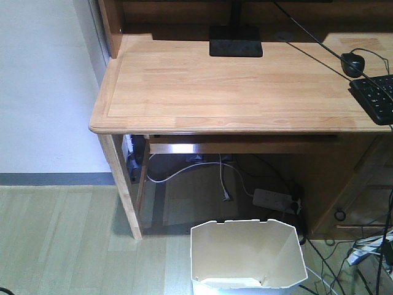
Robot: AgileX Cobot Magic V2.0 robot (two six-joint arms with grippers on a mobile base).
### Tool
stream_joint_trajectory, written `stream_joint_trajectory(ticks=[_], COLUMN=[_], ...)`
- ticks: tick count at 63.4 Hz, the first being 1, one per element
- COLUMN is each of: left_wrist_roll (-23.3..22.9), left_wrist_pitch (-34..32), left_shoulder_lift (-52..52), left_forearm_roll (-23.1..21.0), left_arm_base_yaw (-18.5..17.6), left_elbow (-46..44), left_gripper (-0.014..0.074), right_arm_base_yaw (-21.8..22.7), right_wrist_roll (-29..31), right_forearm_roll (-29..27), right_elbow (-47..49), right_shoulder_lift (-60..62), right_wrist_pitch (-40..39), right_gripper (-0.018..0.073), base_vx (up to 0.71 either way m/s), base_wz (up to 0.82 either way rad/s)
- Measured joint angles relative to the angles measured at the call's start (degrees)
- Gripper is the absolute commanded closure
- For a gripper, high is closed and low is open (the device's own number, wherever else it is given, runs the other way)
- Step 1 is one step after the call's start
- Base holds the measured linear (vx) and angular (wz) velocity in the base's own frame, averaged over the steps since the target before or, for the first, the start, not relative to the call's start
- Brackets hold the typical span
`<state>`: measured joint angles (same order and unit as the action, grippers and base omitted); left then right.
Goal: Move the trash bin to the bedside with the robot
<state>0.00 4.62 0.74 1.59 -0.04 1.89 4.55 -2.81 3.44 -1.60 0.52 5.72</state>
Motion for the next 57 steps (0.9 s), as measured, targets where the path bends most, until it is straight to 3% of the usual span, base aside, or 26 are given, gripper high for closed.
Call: stream_joint_trajectory(ticks=[57], left_wrist_roll=[0.00], left_wrist_pitch=[0.00], left_shoulder_lift=[0.00], left_forearm_roll=[0.00], left_arm_base_yaw=[0.00], left_elbow=[0.00], left_gripper=[0.0603], right_arm_base_yaw=[0.00], right_wrist_roll=[0.00], right_forearm_roll=[0.00], right_elbow=[0.00], right_shoulder_lift=[0.00], right_wrist_pitch=[0.00], right_gripper=[0.0568], base_vx=[0.00], base_wz=[0.00])
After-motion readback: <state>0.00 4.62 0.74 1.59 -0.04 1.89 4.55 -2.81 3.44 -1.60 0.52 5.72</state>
